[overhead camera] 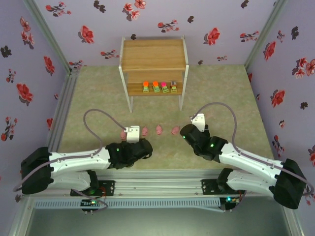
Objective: Place and organize the plastic toys onto the shelf
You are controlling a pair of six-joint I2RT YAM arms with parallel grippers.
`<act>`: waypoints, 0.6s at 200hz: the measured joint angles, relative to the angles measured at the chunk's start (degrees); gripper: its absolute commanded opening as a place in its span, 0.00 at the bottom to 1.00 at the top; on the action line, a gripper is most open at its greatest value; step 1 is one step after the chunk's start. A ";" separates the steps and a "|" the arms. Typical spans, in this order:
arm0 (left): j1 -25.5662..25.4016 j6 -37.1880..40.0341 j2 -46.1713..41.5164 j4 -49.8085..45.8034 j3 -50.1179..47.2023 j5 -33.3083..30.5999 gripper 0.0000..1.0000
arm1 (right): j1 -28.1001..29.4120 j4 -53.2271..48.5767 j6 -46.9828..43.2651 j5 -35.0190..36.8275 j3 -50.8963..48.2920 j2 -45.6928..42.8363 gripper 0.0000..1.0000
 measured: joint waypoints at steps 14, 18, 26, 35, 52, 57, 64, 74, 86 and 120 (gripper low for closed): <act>2.14 1.99 0.00 -1.64 2.75 2.05 0.26 | -0.79 0.04 -0.55 -0.57 0.00 -0.66 0.37; 2.64 2.38 0.00 -1.97 3.41 2.62 0.26 | -0.94 0.07 -0.57 -0.81 0.00 -0.90 0.37; 3.96 3.61 0.02 -2.69 5.03 3.65 0.26 | -1.38 0.22 -0.72 -1.16 -0.02 -1.49 0.37; 5.46 4.85 0.09 -3.43 6.80 4.81 0.26 | -1.88 0.44 -0.76 -1.66 -0.07 -2.19 0.37; 8.17 7.26 0.85 -4.94 10.62 6.19 0.26 | -2.78 1.07 -0.76 -2.58 -0.37 -3.13 0.37; 8.98 8.07 1.25 -5.29 11.74 6.58 0.26 | -3.06 1.11 -0.76 -2.89 -0.48 -3.39 0.37; 10.10 9.14 1.84 -5.81 13.42 7.15 0.25 | -3.37 1.22 -0.76 -3.26 -0.68 -3.65 0.37; 11.74 10.71 2.82 -6.12 15.61 8.13 0.25 | -3.69 1.27 -0.76 -3.76 -0.83 -3.98 0.37; 13.64 12.26 4.00 -6.40 17.79 9.35 0.26 | -3.96 1.40 -0.76 -4.22 -0.90 -4.22 0.37; 18.45 16.76 7.89 -6.75 23.23 11.39 0.25 | -4.28 1.44 -0.74 -5.35 -1.11 -4.66 0.37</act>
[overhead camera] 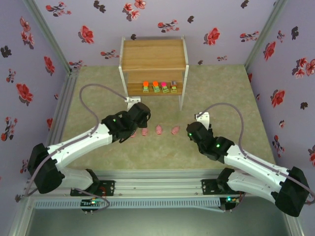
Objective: Place and organize the plastic toys onto the shelf
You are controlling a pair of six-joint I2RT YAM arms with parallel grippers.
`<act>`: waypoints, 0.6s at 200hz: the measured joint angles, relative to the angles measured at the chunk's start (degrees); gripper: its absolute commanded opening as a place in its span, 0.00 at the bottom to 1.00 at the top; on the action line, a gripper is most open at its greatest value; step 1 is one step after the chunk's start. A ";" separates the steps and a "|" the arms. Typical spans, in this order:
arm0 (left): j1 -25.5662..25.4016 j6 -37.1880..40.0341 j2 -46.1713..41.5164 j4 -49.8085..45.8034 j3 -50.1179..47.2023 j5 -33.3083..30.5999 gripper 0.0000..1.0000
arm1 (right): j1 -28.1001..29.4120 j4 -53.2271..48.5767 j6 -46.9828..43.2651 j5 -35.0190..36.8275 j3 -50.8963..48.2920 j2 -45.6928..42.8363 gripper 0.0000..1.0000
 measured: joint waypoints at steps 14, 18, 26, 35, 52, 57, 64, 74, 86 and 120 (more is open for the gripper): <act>1.31 1.84 1.22 0.04 1.73 0.17 0.25 | 0.00 0.02 0.00 -0.24 0.00 0.00 0.37; 1.64 2.32 1.49 0.04 2.14 0.20 0.25 | 0.00 0.02 0.00 -0.35 0.00 0.00 0.37; 2.14 3.28 1.97 0.04 2.89 0.15 0.25 | 0.00 0.02 0.00 -0.63 0.00 0.00 0.37; 2.71 4.42 2.62 0.26 3.78 0.09 0.25 | -0.04 0.04 0.00 -0.90 0.00 0.02 0.37; 3.58 6.58 4.15 0.98 5.60 -0.50 0.25 | -0.22 0.13 0.00 -1.33 0.00 0.11 0.37; 3.89 7.15 4.74 1.44 6.03 -0.72 0.25 | -0.26 0.24 0.00 -1.46 -0.02 0.22 0.37; 4.20 8.04 5.53 1.99 6.64 -1.05 0.25 | -0.26 0.48 0.00 -1.53 -0.02 0.48 0.37; 4.63 9.18 6.71 2.91 7.32 -1.66 0.26 | -0.33 0.70 0.00 -1.81 -0.02 1.01 0.37; 5.05 10.51 8.15 3.91 8.09 -2.56 0.26 | -0.35 0.94 0.00 -2.23 -0.04 1.42 0.37; 5.75 13.07 11.52 7.74 8.94 -5.44 0.26 | -0.44 1.25 0.00 -2.71 -0.09 1.46 0.37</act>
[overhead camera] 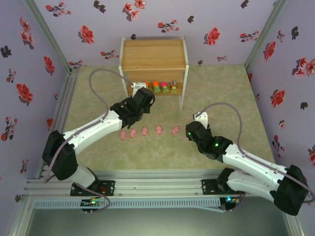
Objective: Place and organize the plastic toys onto the shelf
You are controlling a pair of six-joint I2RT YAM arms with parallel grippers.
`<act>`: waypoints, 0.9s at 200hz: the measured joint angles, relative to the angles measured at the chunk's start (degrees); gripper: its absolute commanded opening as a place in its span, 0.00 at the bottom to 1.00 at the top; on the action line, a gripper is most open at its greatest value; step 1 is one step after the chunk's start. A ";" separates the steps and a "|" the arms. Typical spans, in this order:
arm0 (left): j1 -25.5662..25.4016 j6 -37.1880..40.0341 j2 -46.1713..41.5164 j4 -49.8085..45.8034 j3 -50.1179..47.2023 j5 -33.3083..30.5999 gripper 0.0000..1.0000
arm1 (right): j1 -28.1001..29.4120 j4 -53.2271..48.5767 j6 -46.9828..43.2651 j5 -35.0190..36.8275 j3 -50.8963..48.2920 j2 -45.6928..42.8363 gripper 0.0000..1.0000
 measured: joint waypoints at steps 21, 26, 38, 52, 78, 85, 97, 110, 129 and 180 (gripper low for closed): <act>0.42 1.18 1.25 3.08 0.00 -1.60 0.26 | -0.44 0.09 0.00 -0.13 -0.13 -0.35 0.37; 0.57 1.33 1.57 3.76 0.00 -1.88 0.26 | -0.55 0.09 0.00 -0.22 -0.20 -0.50 0.37; 0.98 1.62 2.49 5.20 0.00 -2.47 0.26 | -0.85 0.09 0.00 -0.31 -0.26 -0.85 0.37; 1.64 1.97 3.65 6.45 0.00 -2.80 0.26 | -1.11 0.09 0.02 -0.52 -0.26 -1.18 0.37; 2.84 2.58 5.07 8.35 0.00 -3.52 0.26 | -1.44 0.09 0.02 -1.11 -0.26 -1.51 0.37; 3.10 2.60 5.27 8.63 0.00 -3.67 0.26 | -1.49 0.09 0.02 -1.20 -0.26 -1.51 0.37; 3.63 2.60 5.60 9.25 0.00 -3.87 0.26 | -1.55 0.09 0.02 -1.44 -0.26 -1.51 0.37; 4.15 2.60 5.81 9.70 0.00 -4.00 0.26 | -1.70 0.09 0.02 -1.64 -0.26 -1.51 0.37; 4.66 2.62 5.97 10.49 0.00 -4.11 0.26 | -1.79 0.09 0.02 -1.79 -0.28 -1.51 0.37; 5.73 2.80 7.80 11.21 0.37 -4.11 0.26 | -1.99 0.11 0.02 -2.25 -0.33 -1.51 0.37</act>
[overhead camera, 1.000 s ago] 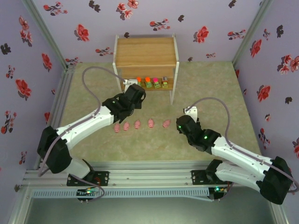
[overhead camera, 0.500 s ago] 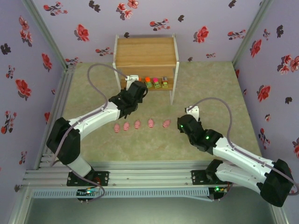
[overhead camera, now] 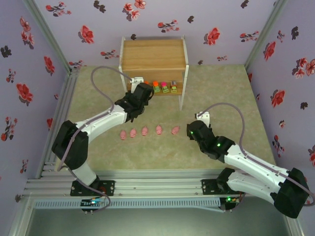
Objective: Place and organize the plastic toys onto the shelf
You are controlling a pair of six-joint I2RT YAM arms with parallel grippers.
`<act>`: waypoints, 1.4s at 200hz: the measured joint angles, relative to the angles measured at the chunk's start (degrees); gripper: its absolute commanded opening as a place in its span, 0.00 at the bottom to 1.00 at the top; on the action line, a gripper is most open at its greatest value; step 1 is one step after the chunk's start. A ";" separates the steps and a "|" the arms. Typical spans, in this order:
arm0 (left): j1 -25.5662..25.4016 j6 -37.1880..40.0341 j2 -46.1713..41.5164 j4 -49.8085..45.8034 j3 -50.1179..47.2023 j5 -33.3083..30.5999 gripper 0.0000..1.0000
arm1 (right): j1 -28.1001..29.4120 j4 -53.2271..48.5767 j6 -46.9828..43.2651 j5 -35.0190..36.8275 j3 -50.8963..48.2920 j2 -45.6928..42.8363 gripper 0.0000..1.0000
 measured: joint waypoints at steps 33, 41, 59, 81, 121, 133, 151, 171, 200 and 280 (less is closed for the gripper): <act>1.07 0.00 0.79 0.79 0.13 0.00 0.27 | -0.46 0.04 0.00 -0.46 -0.07 0.09 0.37; 1.25 0.00 0.87 0.96 0.17 0.00 0.27 | -0.48 0.07 0.00 -0.63 -0.09 0.11 0.37; 1.40 0.00 1.07 1.44 0.17 0.02 0.27 | -0.57 0.22 0.00 -0.85 -0.11 0.11 0.37; 1.66 0.02 1.62 2.36 0.26 0.07 0.27 | -0.63 0.42 0.00 -1.03 -0.15 0.31 0.37; 2.38 0.00 3.15 2.97 1.44 0.24 0.28 | -0.94 0.44 0.00 -1.46 -0.37 0.76 0.37; 2.51 0.04 3.56 3.21 1.79 0.26 0.28 | -0.94 0.42 -0.02 -1.53 -0.42 0.76 0.37; 2.69 0.22 3.93 3.39 2.25 0.50 0.28 | -0.94 0.44 0.00 -1.75 -0.44 0.83 0.37; 2.89 0.26 4.61 3.48 3.10 0.66 0.30 | -0.96 0.44 0.00 -1.90 -0.44 0.87 0.37; 3.04 0.26 4.74 3.45 3.17 0.68 0.35 | -1.18 0.44 -0.02 -1.97 -0.44 0.85 0.37; 3.15 0.42 5.40 4.33 3.17 1.55 0.45 | -1.53 0.44 -0.02 -2.14 -0.48 0.85 0.37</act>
